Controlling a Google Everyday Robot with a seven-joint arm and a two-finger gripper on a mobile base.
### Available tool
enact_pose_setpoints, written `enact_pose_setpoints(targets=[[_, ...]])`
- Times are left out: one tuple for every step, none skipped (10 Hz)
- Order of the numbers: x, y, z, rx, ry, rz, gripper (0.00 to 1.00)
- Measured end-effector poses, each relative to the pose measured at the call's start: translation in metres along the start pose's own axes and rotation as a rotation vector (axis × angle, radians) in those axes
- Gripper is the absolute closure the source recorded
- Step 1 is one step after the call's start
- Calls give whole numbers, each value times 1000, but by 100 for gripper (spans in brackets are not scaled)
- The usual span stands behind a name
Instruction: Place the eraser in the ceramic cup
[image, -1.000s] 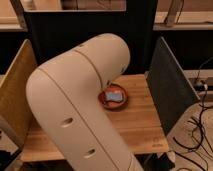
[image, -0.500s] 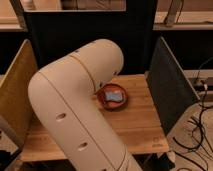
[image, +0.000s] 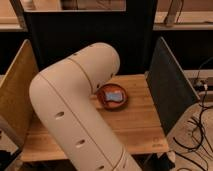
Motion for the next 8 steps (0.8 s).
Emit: enact_pose_setpoints(targets=[[-1, -1, 0, -3, -2, 2, 68], [0, -2, 0, -7, 0, 7, 79], [1, -3, 0, -9, 2, 13, 87], [3, -6, -1, -11, 2, 28, 96], [7, -13, -4, -14, -1, 56, 100], [10, -21, -9, -14, -10, 82, 100], [13, -37, -19, -10, -35, 123, 100], [15, -52, -30, -4, -61, 157, 100]])
